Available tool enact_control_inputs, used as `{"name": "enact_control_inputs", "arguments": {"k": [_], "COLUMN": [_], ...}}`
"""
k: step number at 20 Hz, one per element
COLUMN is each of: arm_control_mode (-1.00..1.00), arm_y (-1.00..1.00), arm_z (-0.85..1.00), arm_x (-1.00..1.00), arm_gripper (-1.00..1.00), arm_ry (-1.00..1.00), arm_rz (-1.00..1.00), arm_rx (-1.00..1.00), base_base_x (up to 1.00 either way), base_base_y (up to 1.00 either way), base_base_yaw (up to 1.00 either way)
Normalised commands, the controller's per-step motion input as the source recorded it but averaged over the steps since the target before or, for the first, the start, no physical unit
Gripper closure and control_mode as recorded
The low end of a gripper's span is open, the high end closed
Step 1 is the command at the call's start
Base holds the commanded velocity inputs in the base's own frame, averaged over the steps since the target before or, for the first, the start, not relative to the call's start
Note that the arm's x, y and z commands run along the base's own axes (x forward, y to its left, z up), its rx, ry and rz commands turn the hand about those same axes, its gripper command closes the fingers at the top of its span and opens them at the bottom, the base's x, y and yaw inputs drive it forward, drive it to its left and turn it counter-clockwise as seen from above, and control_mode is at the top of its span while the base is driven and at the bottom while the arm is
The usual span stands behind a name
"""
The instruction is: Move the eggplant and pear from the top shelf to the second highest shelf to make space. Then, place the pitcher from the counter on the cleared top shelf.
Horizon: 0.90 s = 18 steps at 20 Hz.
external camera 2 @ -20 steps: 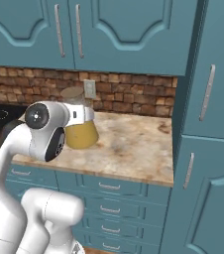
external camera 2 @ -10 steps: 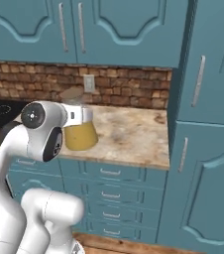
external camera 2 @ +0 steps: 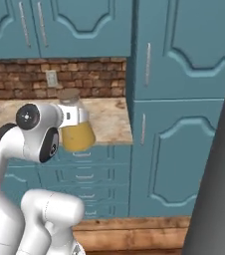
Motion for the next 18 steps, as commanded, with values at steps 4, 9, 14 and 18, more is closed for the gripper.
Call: {"name": "enact_control_inputs", "arguments": {"k": [4, 9, 14, 18], "arm_control_mode": [1.0, 1.0, 1.0, 1.0], "arm_y": [0.0, 0.0, 0.0, 0.0], "arm_z": [0.0, 0.0, 0.0, 0.0], "arm_x": [0.0, 0.0, 0.0, 0.0], "arm_gripper": [1.0, 1.0, 1.0, 1.0], "arm_ry": [0.0, 0.0, 0.0, 0.0], "arm_rz": [0.0, 0.0, 0.0, 0.0], "arm_rx": [0.0, 0.0, 0.0, 0.0], "base_base_x": [0.16, 0.34, 0.27, 0.17], "base_base_y": [-0.51, -0.29, 0.04, 0.41], "base_base_yaw": [-0.56, -0.58, -0.54, -0.49]}}
